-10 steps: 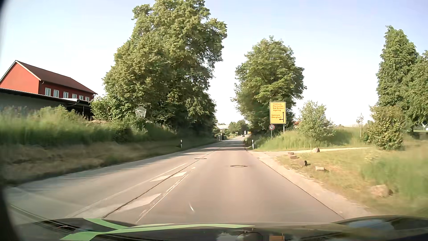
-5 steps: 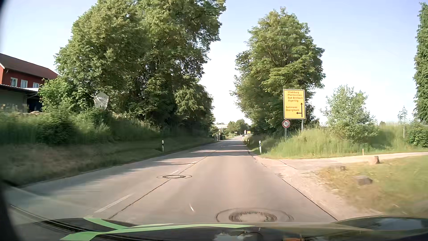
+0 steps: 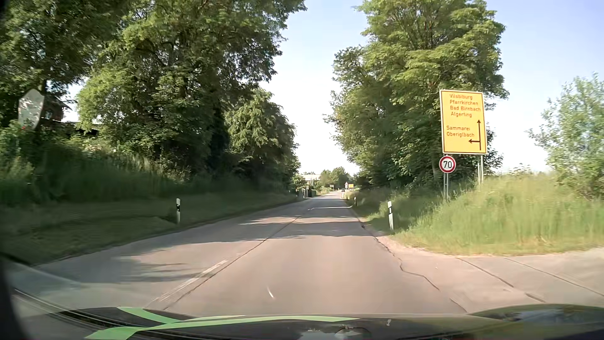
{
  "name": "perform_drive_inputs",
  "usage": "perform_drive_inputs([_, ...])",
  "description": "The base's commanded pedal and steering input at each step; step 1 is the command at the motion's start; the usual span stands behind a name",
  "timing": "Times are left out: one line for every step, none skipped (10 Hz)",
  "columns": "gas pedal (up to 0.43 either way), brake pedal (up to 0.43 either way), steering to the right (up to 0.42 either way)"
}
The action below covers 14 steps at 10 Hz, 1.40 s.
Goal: Follow the waypoints while adhering to traffic rules and regulations
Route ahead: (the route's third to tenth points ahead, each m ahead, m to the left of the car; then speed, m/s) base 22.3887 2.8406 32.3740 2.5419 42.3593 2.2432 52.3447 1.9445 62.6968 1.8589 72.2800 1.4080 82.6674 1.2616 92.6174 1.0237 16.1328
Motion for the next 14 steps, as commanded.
perform_drive_inputs([0.0, 0.0, 0.0])
perform_drive_inputs([0.0, 0.0, 0.0])
perform_drive_inputs([0.0, 0.0, 0.0])
perform_drive_inputs([0.028, 0.0, 0.001])
perform_drive_inputs([0.059, 0.0, 0.001])
perform_drive_inputs([0.059, 0.0, 0.001])
perform_drive_inputs([0.067, 0.0, 0.001])
perform_drive_inputs([0.067, 0.0, 0.001])
perform_drive_inputs([0.067, 0.0, 0.001])
perform_drive_inputs([0.067, 0.0, 0.001])
perform_drive_inputs([0.067, 0.0, 0.002])
perform_drive_inputs([0.067, 0.0, 0.004])
perform_drive_inputs([0.079, 0.0, 0.004])
perform_drive_inputs([0.079, 0.0, 0.004])
